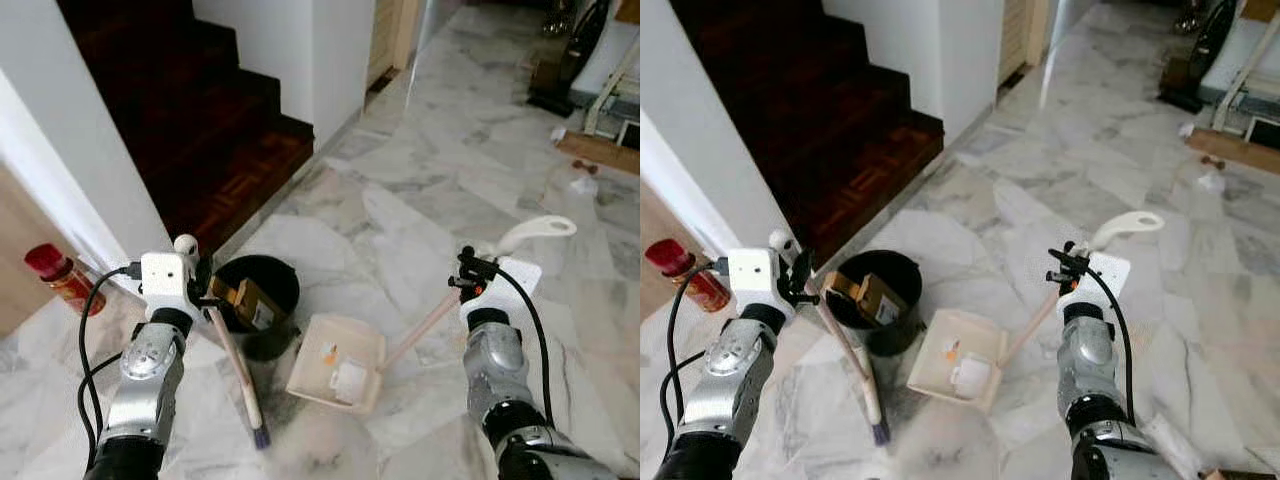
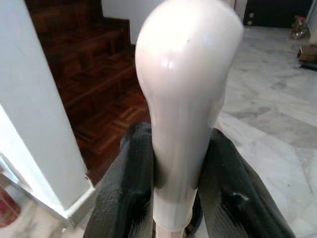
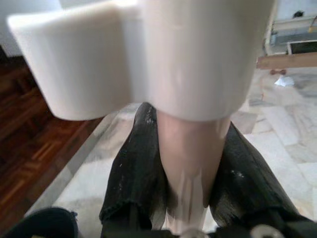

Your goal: Sweep floor

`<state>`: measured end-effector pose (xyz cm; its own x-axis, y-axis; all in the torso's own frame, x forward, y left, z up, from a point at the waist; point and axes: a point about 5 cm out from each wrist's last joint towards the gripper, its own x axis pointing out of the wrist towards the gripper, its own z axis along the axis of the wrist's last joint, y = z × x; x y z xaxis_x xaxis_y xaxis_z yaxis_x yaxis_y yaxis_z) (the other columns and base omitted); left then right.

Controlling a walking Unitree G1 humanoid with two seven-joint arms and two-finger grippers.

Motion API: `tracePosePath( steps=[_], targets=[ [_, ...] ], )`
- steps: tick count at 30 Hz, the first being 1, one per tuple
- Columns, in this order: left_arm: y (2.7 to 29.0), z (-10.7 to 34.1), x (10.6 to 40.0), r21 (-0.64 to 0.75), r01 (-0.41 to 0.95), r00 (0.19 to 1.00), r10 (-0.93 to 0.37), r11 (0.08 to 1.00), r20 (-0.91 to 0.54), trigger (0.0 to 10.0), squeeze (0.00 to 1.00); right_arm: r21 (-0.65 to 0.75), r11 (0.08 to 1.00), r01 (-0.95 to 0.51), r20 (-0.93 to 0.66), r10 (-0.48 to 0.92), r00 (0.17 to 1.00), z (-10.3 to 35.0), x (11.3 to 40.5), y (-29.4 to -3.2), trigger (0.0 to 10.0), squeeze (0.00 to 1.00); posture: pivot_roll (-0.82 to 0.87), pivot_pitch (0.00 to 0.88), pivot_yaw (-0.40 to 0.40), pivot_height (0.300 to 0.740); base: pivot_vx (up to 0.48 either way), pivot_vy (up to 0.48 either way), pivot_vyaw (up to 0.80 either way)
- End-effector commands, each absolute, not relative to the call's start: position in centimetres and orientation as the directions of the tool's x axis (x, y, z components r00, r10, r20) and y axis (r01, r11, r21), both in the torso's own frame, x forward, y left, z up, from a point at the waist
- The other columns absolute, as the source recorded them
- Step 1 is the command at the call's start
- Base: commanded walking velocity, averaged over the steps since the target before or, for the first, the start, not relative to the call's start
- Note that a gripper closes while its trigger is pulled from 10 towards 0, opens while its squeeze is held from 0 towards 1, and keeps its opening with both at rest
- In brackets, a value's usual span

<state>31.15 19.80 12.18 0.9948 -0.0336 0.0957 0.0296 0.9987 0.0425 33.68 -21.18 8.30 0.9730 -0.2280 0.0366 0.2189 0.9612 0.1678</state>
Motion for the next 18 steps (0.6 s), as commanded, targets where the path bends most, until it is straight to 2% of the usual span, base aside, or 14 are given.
tracePosePath(
  steps=[1, 9, 18],
  targets=[
    [20.0, 12.7, 31.1, 0.059, 0.028, 0.991, -0.035, 0.998, 0.125, 10.0, 0.0, 0.179, 0.952, 0.247, 0.096, -0.266, 0.959, 9.6, 34.0, -22.0, 10.0, 0.0, 0.08, 0.062, 0.027, 0.74, 0.0, 0.0, 0.0],
    [19.8, 12.7, 31.4, 0.058, 0.032, 0.991, -0.039, 0.998, 0.127, 10.0, 0.0, 0.243, 0.904, 0.352, 0.157, -0.394, 0.905, 11.6, 34.4, -24.2, 10.0, 0.0, 0.07, 0.042, 0.025, 0.74, 0.0, 0.0, 0.0],
    [19.9, 12.8, 31.4, 0.059, 0.034, 0.991, -0.041, 0.998, 0.13, 10.0, 0.0, 0.255, 0.885, 0.389, 0.217, -0.444, 0.869, 13.5, 34.7, -25.7, 10.0, 0.0, 0.07, 0.024, 0.024, 0.74, 0.0, 0.0, 0.0]
  ],
)
